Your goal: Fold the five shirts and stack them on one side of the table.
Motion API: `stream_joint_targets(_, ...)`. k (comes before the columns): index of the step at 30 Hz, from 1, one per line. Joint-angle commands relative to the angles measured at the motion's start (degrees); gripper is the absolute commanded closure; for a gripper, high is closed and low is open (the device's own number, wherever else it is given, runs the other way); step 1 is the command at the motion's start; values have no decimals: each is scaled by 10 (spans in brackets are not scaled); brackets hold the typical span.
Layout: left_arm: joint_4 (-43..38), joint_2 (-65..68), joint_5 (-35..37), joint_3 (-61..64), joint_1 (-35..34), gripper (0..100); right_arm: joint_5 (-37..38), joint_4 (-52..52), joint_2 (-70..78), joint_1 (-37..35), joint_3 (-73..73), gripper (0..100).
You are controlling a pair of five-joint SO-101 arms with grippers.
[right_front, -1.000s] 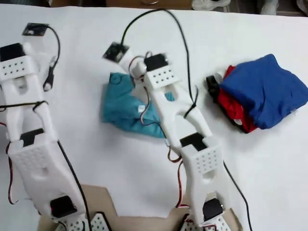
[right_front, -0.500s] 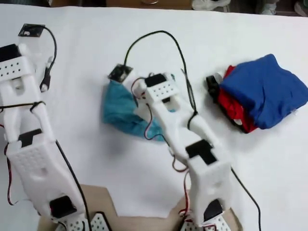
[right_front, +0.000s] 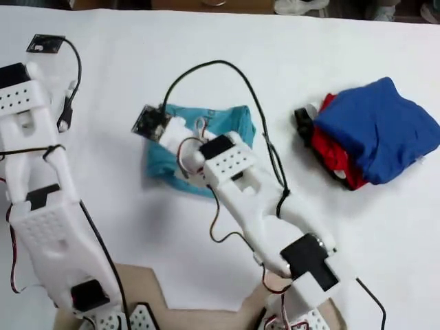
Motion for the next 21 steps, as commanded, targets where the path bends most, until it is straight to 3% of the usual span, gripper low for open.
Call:
stream_joint_targets(1,4,-47,-9,-7,-9,980,0,-38,32,4,-10,977)
stream_joint_targets(6,4,-47,-12,-7,-9,980,0,-22,109,6,-58,977)
stream_joint_targets(12,0,-47,-12,-7,-9,980,1,82,118,9,-69,977)
stream_joint_targets(21,3,-44,-21,-3,12,980,58,129,92,115,-101,977)
